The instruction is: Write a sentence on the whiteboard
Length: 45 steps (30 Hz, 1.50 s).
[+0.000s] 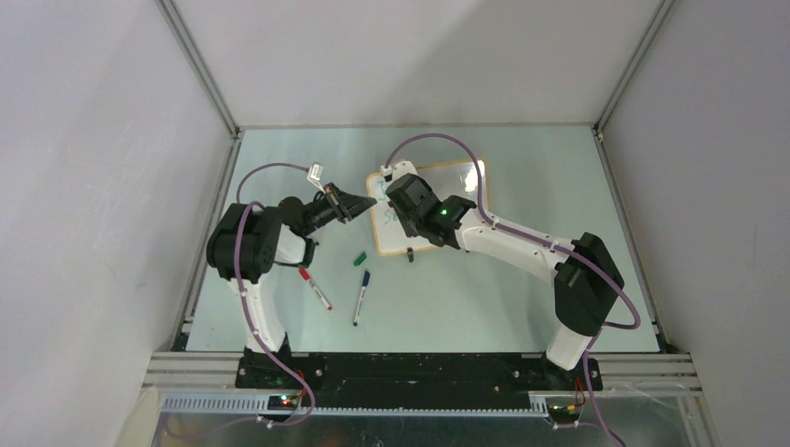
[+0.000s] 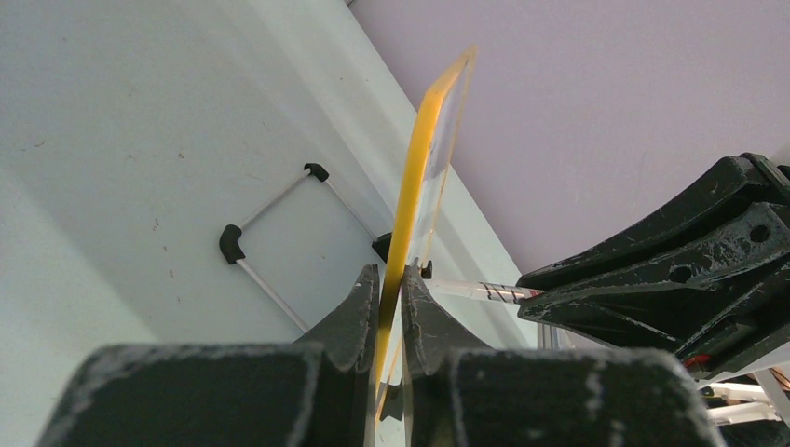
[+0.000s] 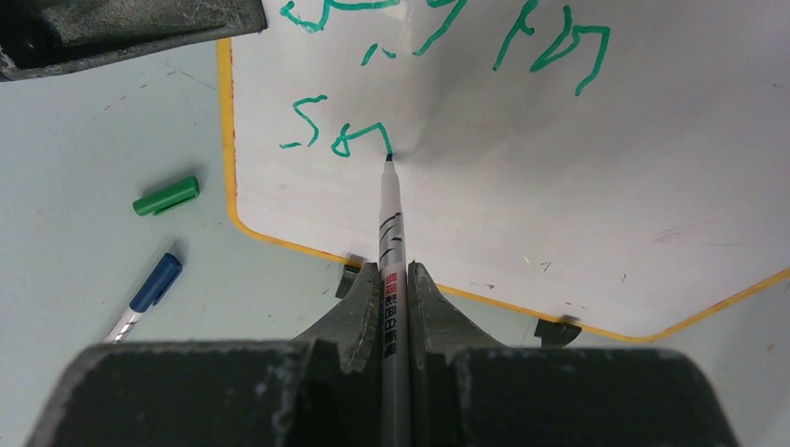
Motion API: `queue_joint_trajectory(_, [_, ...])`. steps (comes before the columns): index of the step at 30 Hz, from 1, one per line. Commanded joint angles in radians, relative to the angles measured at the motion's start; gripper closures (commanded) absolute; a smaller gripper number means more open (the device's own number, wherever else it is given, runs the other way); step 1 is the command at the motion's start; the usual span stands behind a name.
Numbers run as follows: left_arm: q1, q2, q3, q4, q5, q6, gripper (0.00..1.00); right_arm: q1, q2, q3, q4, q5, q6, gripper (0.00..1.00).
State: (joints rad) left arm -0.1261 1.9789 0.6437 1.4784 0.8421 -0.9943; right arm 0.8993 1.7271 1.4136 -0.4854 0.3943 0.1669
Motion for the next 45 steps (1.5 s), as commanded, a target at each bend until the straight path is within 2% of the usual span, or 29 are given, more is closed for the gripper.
queue_joint_trajectory(1, [-0.004,-0.01,0.02,0.054,0.021,-0.009,1.0,-0.006,-0.02,-0.008,0.005,0.012,0.006,1.0])
queue_joint_trajectory(23, [-0.003,-0.009,0.022,0.054,0.021,-0.009,1.0,-0.023,0.016,0.102,-0.009,0.004,-0.02,1.0])
queue_joint_trajectory(45, [-0.004,-0.009,0.021,0.055,0.02,-0.01,1.0,-0.045,-0.023,0.047,-0.03,0.037,-0.005,1.0])
